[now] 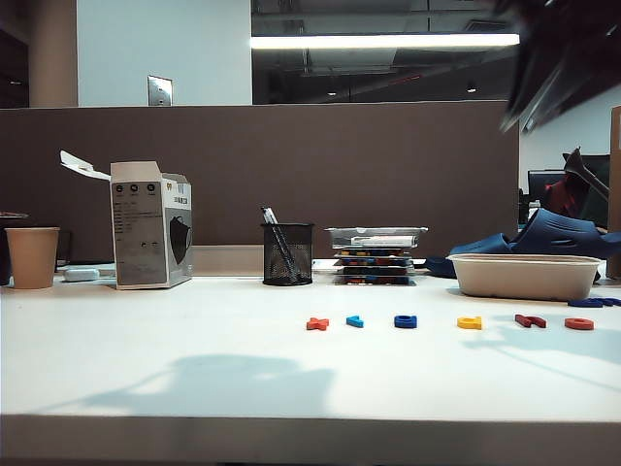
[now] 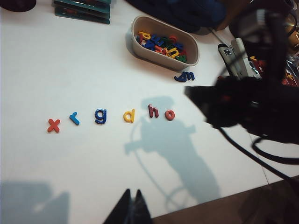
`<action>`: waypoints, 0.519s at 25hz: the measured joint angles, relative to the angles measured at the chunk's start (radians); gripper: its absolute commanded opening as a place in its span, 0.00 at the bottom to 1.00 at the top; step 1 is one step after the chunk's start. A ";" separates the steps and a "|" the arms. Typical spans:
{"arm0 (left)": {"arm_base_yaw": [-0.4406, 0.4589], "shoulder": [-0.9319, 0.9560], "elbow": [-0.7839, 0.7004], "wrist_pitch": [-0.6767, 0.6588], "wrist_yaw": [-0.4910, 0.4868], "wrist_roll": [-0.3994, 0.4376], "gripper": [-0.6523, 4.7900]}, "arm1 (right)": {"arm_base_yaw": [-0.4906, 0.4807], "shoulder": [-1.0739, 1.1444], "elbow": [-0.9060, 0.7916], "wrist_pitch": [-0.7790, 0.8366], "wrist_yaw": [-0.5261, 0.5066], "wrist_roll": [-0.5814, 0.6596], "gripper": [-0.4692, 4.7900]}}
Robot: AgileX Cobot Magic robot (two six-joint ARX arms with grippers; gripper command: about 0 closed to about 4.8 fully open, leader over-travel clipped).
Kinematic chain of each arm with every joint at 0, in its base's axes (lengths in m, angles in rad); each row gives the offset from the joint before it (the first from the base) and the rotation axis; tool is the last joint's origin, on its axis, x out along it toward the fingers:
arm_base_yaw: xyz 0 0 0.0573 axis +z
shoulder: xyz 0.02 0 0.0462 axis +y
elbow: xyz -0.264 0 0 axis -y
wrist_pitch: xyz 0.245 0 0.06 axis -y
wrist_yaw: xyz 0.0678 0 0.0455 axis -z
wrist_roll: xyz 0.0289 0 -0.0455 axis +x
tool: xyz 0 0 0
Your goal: Select the appropriate letters from the row of letter magnets placed on the table to arrange into the word "dog".
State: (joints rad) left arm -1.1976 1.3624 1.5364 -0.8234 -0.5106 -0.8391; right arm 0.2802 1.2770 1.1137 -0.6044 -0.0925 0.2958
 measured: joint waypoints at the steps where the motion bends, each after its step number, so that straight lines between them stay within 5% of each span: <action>1: 0.000 0.000 0.000 0.000 0.000 0.000 0.12 | 0.009 0.032 0.015 -0.003 0.003 0.019 0.30; 4: 0.000 0.000 0.000 0.000 0.000 0.000 0.12 | 0.038 0.153 0.069 -0.015 0.012 0.089 0.30; 9: 0.000 0.000 0.000 0.000 0.000 0.000 0.12 | 0.062 0.291 0.114 -0.031 0.025 0.120 0.52; 13: 0.000 0.000 0.000 0.000 0.000 0.000 0.12 | 0.085 0.372 0.130 -0.041 0.036 0.158 0.56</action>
State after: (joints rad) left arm -1.1973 1.3624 1.5364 -0.8234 -0.5110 -0.8391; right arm 0.3649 1.6493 1.2442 -0.6453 -0.0563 0.4534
